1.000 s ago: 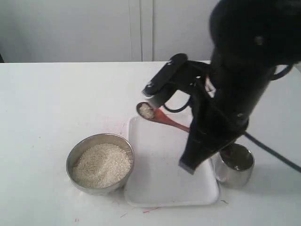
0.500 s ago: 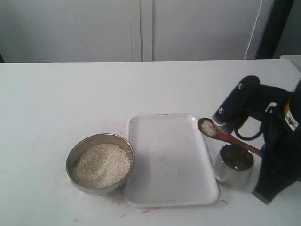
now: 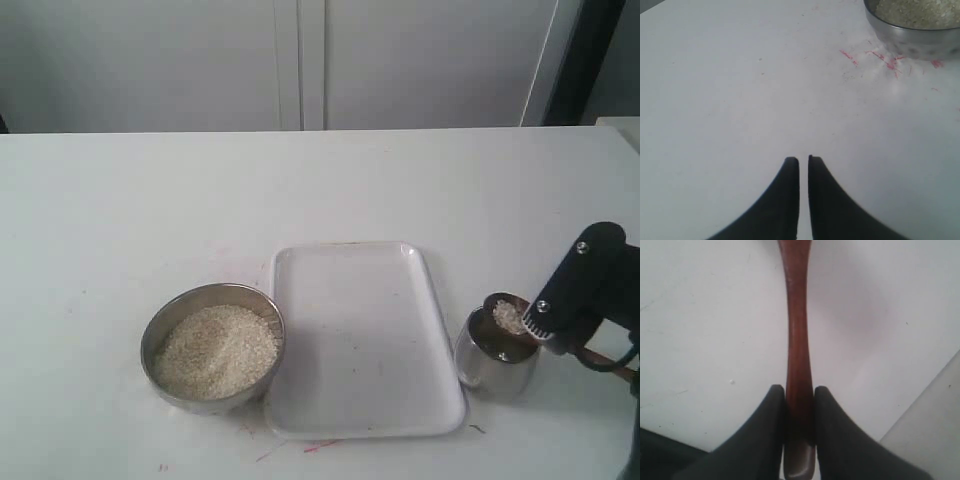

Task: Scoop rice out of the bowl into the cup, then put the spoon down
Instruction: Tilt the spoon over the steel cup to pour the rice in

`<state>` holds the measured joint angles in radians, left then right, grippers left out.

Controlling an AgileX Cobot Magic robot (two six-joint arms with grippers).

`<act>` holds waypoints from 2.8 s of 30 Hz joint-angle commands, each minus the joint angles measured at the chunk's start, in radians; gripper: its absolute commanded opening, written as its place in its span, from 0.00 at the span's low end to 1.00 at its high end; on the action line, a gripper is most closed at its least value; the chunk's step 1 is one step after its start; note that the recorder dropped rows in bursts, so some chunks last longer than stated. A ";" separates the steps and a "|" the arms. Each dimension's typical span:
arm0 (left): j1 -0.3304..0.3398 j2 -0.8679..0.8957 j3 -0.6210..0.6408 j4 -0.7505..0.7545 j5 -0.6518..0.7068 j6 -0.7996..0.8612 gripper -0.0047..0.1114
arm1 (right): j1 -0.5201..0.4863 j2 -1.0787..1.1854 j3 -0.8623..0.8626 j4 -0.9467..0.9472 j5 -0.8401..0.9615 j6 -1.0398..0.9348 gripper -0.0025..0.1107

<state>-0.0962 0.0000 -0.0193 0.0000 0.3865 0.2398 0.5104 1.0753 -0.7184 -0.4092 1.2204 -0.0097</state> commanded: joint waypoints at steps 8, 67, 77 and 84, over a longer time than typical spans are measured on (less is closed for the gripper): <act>-0.007 0.000 0.009 -0.006 0.048 -0.005 0.16 | -0.005 -0.005 0.010 -0.116 0.001 0.010 0.02; -0.007 0.000 0.009 -0.006 0.048 -0.005 0.16 | 0.029 0.188 0.012 -0.542 0.001 -0.348 0.02; -0.007 0.000 0.009 -0.006 0.048 -0.005 0.16 | 0.029 0.209 0.012 -0.600 0.001 -0.359 0.02; -0.007 0.000 0.009 -0.006 0.048 -0.005 0.16 | 0.088 0.209 0.012 -0.633 0.001 -0.393 0.02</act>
<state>-0.0962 0.0000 -0.0193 0.0000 0.3865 0.2398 0.5937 1.2844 -0.7121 -1.0151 1.2166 -0.3851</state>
